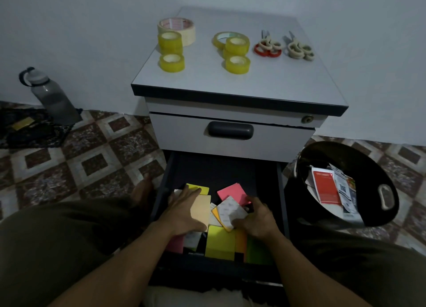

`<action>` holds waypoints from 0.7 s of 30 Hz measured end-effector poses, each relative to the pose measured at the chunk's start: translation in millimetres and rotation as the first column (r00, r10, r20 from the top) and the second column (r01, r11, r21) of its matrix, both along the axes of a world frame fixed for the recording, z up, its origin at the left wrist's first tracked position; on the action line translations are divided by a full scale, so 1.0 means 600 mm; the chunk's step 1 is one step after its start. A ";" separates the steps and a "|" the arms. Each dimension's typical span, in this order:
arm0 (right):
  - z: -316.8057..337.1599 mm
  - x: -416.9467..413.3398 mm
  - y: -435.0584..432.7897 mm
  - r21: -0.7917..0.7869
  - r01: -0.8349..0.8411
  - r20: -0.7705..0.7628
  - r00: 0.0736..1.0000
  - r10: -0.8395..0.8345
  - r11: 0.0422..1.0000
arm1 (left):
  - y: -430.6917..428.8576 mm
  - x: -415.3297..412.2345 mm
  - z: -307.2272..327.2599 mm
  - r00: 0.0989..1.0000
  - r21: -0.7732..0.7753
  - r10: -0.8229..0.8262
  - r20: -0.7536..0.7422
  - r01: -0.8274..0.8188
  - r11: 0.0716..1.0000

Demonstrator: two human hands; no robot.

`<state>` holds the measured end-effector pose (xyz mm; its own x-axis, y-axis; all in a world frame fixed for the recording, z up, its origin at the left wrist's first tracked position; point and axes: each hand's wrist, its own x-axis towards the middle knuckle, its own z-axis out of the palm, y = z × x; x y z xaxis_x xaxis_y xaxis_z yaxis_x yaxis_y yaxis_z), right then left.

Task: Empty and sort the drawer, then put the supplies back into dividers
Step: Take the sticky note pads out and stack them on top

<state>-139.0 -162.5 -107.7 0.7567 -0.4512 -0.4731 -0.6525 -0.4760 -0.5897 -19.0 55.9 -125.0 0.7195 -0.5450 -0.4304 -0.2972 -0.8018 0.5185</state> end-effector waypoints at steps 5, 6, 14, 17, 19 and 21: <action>-0.002 0.002 0.004 0.009 0.057 -0.012 0.998 -0.057 0.998 | 0.006 -0.001 0.008 1.000 -0.022 0.024 -0.005 -0.024 0.999; -0.001 0.001 0.005 0.009 0.057 -0.017 0.998 -0.057 0.998 | 0.008 -0.002 0.006 1.000 -0.032 0.030 -0.003 -0.030 0.999; -0.003 -0.011 0.001 0.128 0.146 0.124 0.979 -0.162 0.981 | 0.014 -0.007 -0.001 0.978 -0.248 0.182 -0.105 -0.203 0.947; -0.001 -0.009 0.004 0.139 0.201 0.111 0.970 -0.217 0.970 | 0.013 -0.006 -0.002 0.969 -0.217 0.229 -0.096 -0.245 0.945; -0.002 -0.010 0.006 0.125 0.191 0.086 0.976 -0.202 0.974 | 0.010 -0.004 0.004 0.964 -0.187 0.239 -0.116 -0.257 0.948; -0.004 -0.010 0.008 0.109 0.186 0.092 0.976 -0.196 0.976 | 0.008 0.002 0.006 0.961 -0.181 0.241 -0.140 -0.264 0.948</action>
<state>-145.3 -157.6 -110.1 0.7075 -0.5466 -0.4480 -0.6598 -0.2838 -0.6958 -17.7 60.5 -121.3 0.7966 -0.4338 -0.4210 -0.0280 -0.7222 0.6911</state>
